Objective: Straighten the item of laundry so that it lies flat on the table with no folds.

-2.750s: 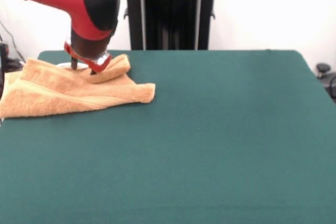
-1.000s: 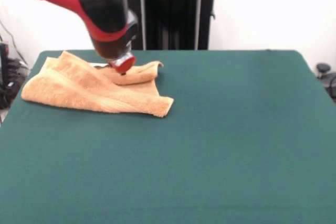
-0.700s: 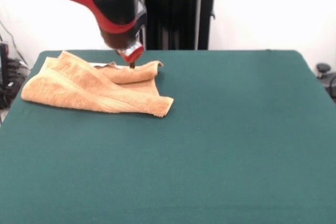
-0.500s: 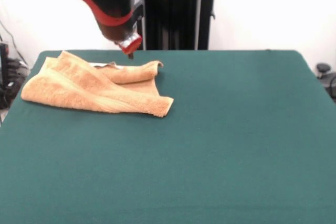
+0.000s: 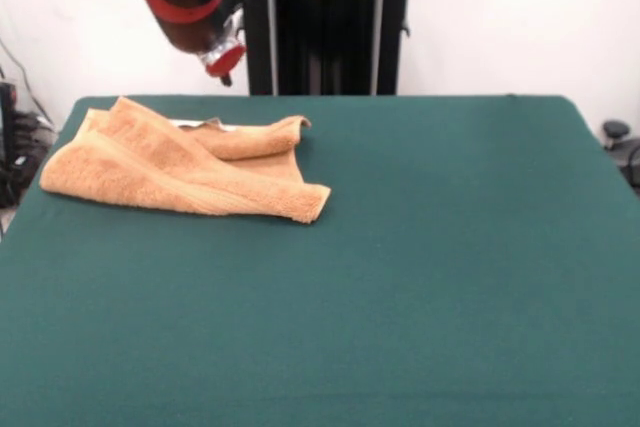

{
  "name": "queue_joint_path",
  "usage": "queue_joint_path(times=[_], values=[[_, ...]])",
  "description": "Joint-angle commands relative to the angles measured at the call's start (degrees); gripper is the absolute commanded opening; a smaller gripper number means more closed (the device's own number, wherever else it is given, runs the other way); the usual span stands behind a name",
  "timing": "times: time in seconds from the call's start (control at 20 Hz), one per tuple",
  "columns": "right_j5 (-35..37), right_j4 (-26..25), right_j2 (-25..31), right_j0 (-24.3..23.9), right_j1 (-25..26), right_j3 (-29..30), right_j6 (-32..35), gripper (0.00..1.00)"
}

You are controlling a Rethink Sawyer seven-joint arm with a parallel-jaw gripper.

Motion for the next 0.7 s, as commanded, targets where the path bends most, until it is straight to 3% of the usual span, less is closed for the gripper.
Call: queue_joint_path(times=[0.05, 0.4, 0.7], values=[[-1.5, -4.1, 4.6, 0.4, 5.4, -3.2, -2.4, 1.00], [-2.4, -6.7, 4.6, 0.9, 6.1, -6.4, -1.1, 1.00], [1.3, -8.3, 6.3, -0.2, 9.3, -13.2, -4.2, 1.00]])
